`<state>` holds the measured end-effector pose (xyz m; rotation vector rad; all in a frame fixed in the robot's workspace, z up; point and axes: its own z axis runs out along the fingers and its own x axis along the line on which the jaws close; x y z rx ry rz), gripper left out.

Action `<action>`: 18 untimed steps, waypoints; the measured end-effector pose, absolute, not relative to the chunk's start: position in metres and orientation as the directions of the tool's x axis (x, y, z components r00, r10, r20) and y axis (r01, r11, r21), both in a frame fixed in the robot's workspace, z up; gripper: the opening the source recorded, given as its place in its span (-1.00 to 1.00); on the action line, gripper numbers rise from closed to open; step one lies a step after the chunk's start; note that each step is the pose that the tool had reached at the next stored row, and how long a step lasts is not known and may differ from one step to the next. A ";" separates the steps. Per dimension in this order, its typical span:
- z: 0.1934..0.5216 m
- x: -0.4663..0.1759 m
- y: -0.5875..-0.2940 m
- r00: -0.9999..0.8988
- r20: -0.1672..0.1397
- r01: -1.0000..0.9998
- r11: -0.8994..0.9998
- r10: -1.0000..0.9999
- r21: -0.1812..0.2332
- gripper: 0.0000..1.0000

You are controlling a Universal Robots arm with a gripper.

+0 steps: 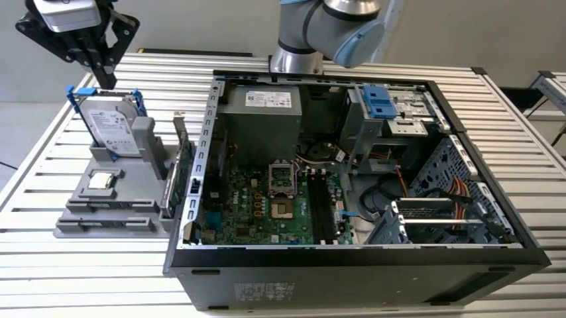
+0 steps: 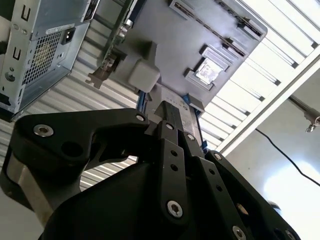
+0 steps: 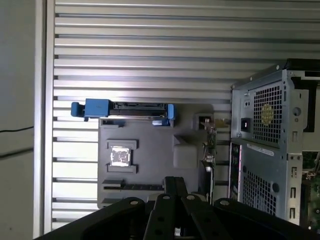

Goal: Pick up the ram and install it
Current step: 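Reach for the ram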

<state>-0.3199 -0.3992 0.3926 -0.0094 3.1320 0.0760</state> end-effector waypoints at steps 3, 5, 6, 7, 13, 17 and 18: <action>0.393 -0.323 -0.399 -1.000 -0.008 -0.007 0.999 -0.006 0.048 -1.00; 0.393 -0.325 -0.399 -1.000 -0.007 -0.007 0.999 -0.006 0.049 -1.00; 0.393 -0.326 -0.399 -1.000 -0.007 -0.007 0.999 -0.007 0.048 -1.00; 0.393 -0.327 -0.399 -1.000 -0.007 -0.007 0.999 -0.007 0.048 -1.00; 0.393 -0.333 -0.399 -1.000 -0.005 -0.008 0.999 -0.007 0.048 -1.00; 0.393 -0.337 -0.399 -1.000 -0.004 -0.009 0.999 -0.008 0.048 -1.00; 0.393 -0.338 -0.399 -1.000 -0.004 -0.009 0.999 -0.009 0.048 -1.00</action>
